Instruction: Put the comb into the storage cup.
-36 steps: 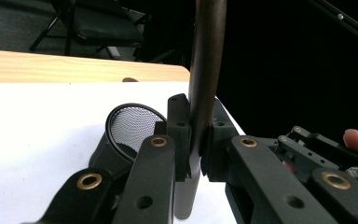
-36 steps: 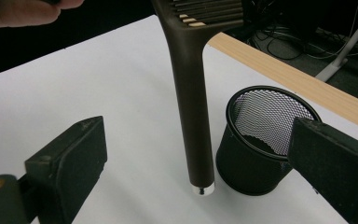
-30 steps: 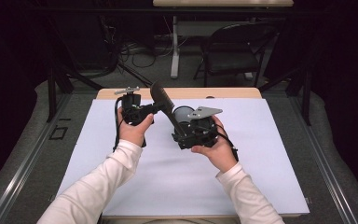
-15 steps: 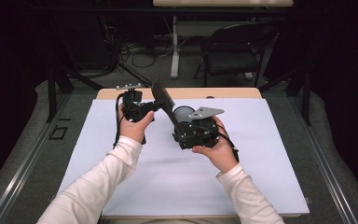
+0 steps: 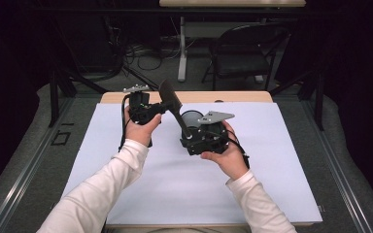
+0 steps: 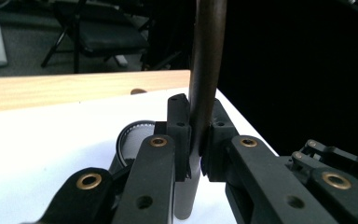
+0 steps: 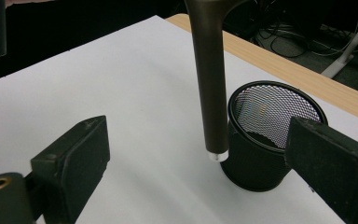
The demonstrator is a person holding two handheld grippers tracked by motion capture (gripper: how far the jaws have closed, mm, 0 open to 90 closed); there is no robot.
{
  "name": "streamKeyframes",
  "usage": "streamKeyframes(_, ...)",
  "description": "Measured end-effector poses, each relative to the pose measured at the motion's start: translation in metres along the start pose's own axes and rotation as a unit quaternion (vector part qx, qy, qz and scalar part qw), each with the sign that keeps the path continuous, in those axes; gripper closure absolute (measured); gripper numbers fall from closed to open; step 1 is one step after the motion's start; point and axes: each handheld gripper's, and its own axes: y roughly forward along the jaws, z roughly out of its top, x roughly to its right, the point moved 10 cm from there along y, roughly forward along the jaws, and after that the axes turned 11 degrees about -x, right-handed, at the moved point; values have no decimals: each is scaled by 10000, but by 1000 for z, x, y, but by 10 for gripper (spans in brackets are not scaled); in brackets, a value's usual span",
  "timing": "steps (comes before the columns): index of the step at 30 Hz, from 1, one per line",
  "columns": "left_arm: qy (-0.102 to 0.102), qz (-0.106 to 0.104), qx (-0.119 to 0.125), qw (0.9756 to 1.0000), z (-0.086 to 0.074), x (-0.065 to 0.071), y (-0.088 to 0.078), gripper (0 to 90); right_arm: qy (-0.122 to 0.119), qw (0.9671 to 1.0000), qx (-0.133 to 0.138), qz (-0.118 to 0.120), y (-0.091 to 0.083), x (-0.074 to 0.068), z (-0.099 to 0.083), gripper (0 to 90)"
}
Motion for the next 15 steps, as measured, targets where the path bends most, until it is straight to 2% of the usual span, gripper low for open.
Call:
streamKeyframes(4, 180, 114, 84, 9997, 3, 0, -1, 840, 3, 10000, 19, 3, -1, 0, 0, 66)
streamKeyframes(15, 381, 170, 271, 9988, 9, 0, -5, 840, 35, 10000, 45, -25, -3, 3, 0, 69)
